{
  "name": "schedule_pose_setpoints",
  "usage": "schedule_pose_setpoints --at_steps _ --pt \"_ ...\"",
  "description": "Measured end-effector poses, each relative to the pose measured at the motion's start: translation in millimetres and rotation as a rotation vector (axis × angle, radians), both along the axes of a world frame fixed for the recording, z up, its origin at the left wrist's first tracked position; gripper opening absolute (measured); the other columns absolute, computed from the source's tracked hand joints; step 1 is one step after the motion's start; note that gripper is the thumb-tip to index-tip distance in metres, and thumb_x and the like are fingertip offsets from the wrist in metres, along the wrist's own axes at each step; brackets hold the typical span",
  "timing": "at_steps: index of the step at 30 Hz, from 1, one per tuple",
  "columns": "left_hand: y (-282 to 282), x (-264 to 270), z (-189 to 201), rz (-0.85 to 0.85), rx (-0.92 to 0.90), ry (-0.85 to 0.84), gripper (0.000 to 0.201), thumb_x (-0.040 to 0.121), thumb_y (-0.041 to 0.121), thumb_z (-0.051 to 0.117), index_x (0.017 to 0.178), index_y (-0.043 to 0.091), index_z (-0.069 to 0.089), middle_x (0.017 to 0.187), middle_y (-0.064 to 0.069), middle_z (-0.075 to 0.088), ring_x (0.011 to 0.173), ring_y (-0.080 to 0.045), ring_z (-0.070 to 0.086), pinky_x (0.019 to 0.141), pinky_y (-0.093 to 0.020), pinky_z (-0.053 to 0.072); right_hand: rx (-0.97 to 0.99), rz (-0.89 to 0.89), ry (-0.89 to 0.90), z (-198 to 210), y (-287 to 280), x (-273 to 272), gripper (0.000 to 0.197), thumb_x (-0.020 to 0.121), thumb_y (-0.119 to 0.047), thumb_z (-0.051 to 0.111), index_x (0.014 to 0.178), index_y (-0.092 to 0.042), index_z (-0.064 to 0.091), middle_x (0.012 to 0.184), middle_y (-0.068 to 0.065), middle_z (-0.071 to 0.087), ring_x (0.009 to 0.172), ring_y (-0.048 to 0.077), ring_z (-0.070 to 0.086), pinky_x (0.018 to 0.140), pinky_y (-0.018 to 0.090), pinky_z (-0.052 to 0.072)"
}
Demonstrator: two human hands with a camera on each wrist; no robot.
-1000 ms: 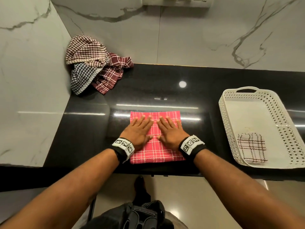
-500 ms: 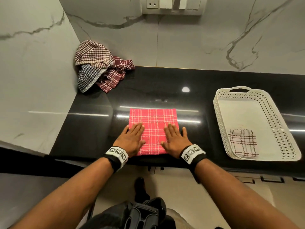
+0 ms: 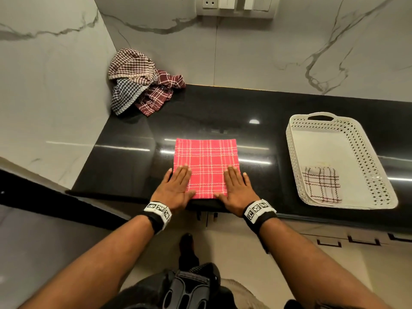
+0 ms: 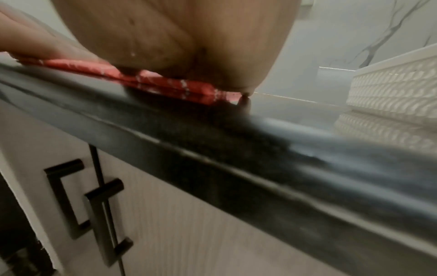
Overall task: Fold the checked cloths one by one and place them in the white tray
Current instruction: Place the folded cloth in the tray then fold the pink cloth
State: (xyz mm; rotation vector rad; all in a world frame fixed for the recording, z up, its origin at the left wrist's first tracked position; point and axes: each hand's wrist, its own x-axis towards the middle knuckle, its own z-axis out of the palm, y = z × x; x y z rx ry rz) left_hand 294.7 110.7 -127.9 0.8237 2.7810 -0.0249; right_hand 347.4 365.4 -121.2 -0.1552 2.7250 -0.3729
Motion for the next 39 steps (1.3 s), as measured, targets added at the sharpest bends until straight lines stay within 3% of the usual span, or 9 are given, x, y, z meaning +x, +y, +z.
schedule_pose_setpoints --at_steps 4,7,9,13,16,20,24,28,39 --pt "-25 10 -7 -0.104 -0.027 0.044 0.106 0.084 0.082 0.021 0.158 0.007 0.003 0.165 -0.012 -0.001 0.153 -0.025 -0.003 0.123 -0.046 -0.001 0.037 0.118 0.003 -4 16 20 0.116 0.080 -0.085 0.033 0.154 -0.014 -0.020 0.158 0.004 -0.030 0.148 0.022 -0.026 0.120 0.054 -0.013" --pt "-28 26 -5 -0.125 -0.062 0.029 0.105 0.082 0.042 0.061 0.157 0.008 -0.006 0.163 -0.010 -0.012 0.152 -0.027 -0.011 0.124 -0.045 -0.002 0.065 0.144 0.061 -8 18 40 0.119 0.080 -0.069 0.059 0.156 -0.017 -0.015 0.163 0.003 -0.021 0.150 0.023 -0.020 0.120 0.057 -0.008" --pt "-32 36 -8 -0.120 0.041 0.055 0.102 0.076 0.012 0.067 0.157 0.008 0.005 0.165 -0.012 0.001 0.152 -0.028 -0.001 0.124 -0.044 0.005 0.025 0.115 0.154 -11 18 54 0.106 0.083 -0.041 0.071 0.158 -0.018 -0.002 0.166 0.003 -0.003 0.153 0.022 -0.005 0.122 0.057 0.002" --pt "-50 47 -5 -0.027 0.477 -0.078 0.082 0.061 -0.007 0.070 0.140 0.009 0.053 0.150 -0.011 0.045 0.141 -0.026 0.040 0.114 -0.045 0.037 -0.331 -0.072 0.291 -17 25 78 0.062 0.083 -0.011 0.067 0.142 -0.021 0.050 0.153 0.001 0.044 0.143 0.018 0.036 0.122 0.041 0.015" --pt "-47 50 17 0.231 0.758 -0.153 0.042 0.071 0.003 0.066 0.111 0.017 0.068 0.110 0.000 0.071 0.101 -0.014 0.067 0.091 -0.034 0.053 -0.600 -0.298 0.281 3 30 75 0.030 0.091 -0.007 0.061 0.114 -0.023 0.070 0.116 -0.004 0.070 0.109 0.010 0.063 0.098 0.027 0.046" --pt "-24 28 37 0.500 0.802 -0.075 0.012 0.093 0.030 0.066 0.096 0.019 0.062 0.077 0.007 0.067 0.069 -0.008 0.063 0.063 -0.027 0.048 -0.666 -0.463 0.232 26 27 39 0.018 0.102 -0.026 0.051 0.101 -0.018 0.066 0.092 -0.006 0.071 0.085 0.007 0.065 0.074 0.026 0.049" --pt "-5 -4 33 0.583 0.682 -0.155 0.030 0.100 0.044 0.050 0.087 0.016 0.047 0.084 -0.007 0.065 0.076 -0.026 0.064 0.064 -0.033 0.044 -0.493 -0.619 0.208 18 25 8 0.031 0.104 -0.032 0.045 0.085 -0.010 0.056 0.085 0.007 0.066 0.079 0.026 0.062 0.070 0.036 0.047" --pt "8 -22 24 0.607 0.518 -0.145 0.033 0.103 0.043 0.042 0.100 0.011 0.047 0.102 -0.022 0.065 0.094 -0.043 0.062 0.073 -0.041 0.043 -0.326 -0.624 0.151 15 18 -7 0.033 0.104 -0.037 0.037 0.094 -0.010 0.054 0.095 0.015 0.068 0.086 0.035 0.064 0.077 0.042 0.051" --pt "21 -29 33 0.639 0.333 -0.016 0.034 0.100 0.045 0.042 0.108 0.012 0.041 0.103 -0.015 0.065 0.092 -0.039 0.064 0.075 -0.046 0.048 -0.191 -0.686 0.122 21 8 -15 0.023 0.103 -0.032 0.038 0.107 -0.010 0.044 0.102 0.018 0.066 0.092 0.039 0.064 0.077 0.045 0.051"
